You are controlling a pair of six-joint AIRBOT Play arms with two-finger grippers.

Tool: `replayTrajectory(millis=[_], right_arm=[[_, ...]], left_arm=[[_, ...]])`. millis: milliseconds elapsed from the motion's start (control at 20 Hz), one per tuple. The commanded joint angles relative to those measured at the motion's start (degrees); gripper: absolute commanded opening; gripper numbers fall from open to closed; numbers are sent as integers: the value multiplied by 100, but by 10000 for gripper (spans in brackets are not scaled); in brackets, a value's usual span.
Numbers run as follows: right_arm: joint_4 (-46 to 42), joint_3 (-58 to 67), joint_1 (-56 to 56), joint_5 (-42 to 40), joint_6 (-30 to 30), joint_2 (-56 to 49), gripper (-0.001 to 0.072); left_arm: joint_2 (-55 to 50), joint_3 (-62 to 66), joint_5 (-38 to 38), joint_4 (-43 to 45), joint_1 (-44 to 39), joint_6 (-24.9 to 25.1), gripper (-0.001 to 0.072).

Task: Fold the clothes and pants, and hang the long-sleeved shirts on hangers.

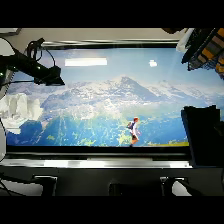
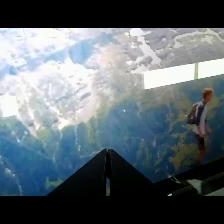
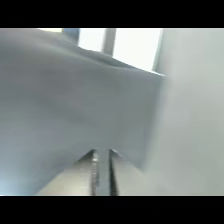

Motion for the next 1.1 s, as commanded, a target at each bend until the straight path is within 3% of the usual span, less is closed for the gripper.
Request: replayTrajectory(millis=[0, 100, 300, 500, 1050], right_arm=[[1462, 494, 494, -935, -1257, 13, 41], [1969, 487, 1366, -1303, -1735, 13, 37], [2028, 490, 3484, -1530, -2573, 15, 38], [2031, 490, 4798, -1471, -3130, 15, 38], [2308, 490, 5010, -1298, -3106, 15, 39]], left_arm=[[205, -570, 350, 385, -17, 61, 16], [619, -1495, 778, 400, -42, 179, 16], [1777, -3320, 1639, 470, -144, 566, 16], [2516, -4103, 1853, 767, -149, 614, 17], [2656, -4153, 1469, 979, -160, 599, 18]])
